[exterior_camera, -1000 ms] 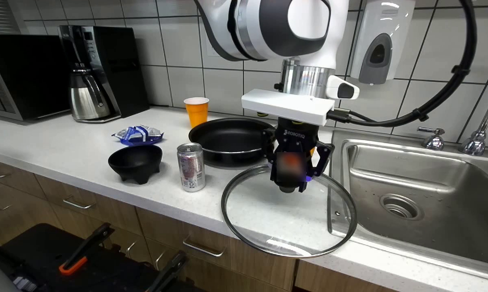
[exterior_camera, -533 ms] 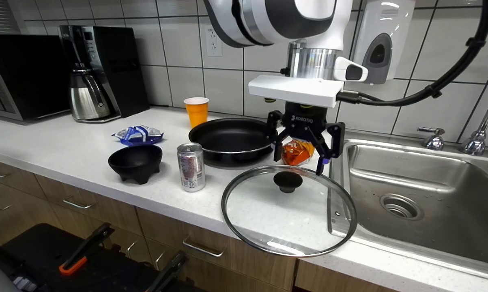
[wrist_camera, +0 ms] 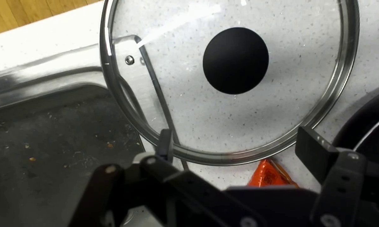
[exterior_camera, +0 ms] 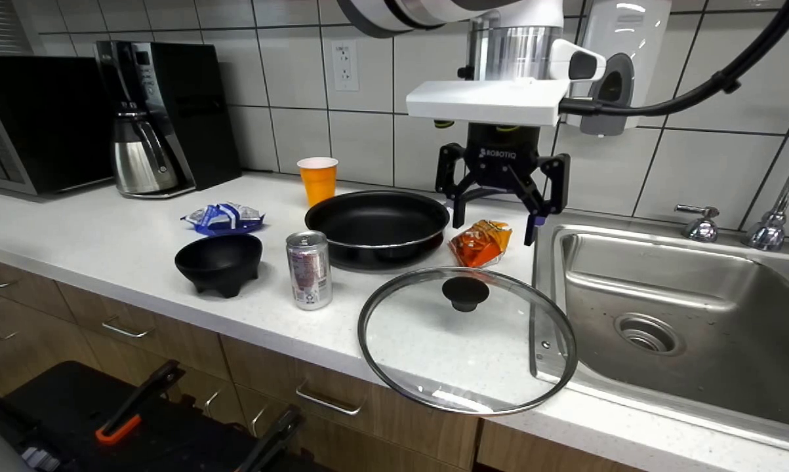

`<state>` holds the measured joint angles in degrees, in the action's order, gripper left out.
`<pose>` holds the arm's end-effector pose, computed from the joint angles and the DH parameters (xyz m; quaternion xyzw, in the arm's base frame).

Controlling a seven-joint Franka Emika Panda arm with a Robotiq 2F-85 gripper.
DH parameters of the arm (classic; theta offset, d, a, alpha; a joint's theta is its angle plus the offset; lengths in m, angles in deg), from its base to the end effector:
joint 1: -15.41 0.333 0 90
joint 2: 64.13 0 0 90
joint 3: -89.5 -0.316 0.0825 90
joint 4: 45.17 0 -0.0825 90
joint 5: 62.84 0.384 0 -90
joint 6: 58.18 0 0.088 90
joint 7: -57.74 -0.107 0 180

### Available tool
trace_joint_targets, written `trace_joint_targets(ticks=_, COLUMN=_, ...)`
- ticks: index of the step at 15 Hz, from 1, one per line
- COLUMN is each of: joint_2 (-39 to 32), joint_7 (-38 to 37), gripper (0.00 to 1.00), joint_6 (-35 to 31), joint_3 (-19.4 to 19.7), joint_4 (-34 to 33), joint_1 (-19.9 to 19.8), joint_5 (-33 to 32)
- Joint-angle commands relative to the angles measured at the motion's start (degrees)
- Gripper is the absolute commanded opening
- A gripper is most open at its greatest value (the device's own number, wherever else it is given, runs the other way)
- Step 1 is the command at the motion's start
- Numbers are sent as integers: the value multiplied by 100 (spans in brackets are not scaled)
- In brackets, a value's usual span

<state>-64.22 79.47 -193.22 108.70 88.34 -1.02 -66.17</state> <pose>0.4130 -0.2969 0.3391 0.9946 -0.1008 0.0010 0.0245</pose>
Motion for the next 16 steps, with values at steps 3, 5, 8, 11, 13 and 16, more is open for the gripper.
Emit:
trace_joint_targets(ticks=3, joint_2=-57, joint_7=-8, gripper=100, joint_6=11, joint_3=-58, joint_4=-2, joint_1=-56, joint_5=-6)
trace_joint_targets(ticks=5, joint_2=-61, joint_7=-8, gripper=100, joint_6=11, joint_3=-57, joint_4=-3, joint_1=-57, joint_5=-6)
trace_joint_targets(ticks=8, joint_2=-61, joint_7=-8, gripper=100, joint_6=11, joint_3=-57, joint_4=-3, joint_1=-57, joint_5=-6)
trace_joint_targets(ticks=11, joint_2=-61, joint_7=-8, gripper=100, joint_6=11, joint_3=-57, joint_4=-3, joint_1=-57, joint_5=-6)
trace_joint_targets(ticks=13, joint_2=-61, joint_7=-8, gripper=100, joint_6=11, joint_3=-57, joint_4=-3, joint_1=-57, joint_5=-6)
trace_joint_targets(ticks=16, joint_2=-133, joint_7=16, gripper=100, joint_6=-56, joint_3=-59, joint_4=-94, joint_1=-52, joint_5=-171)
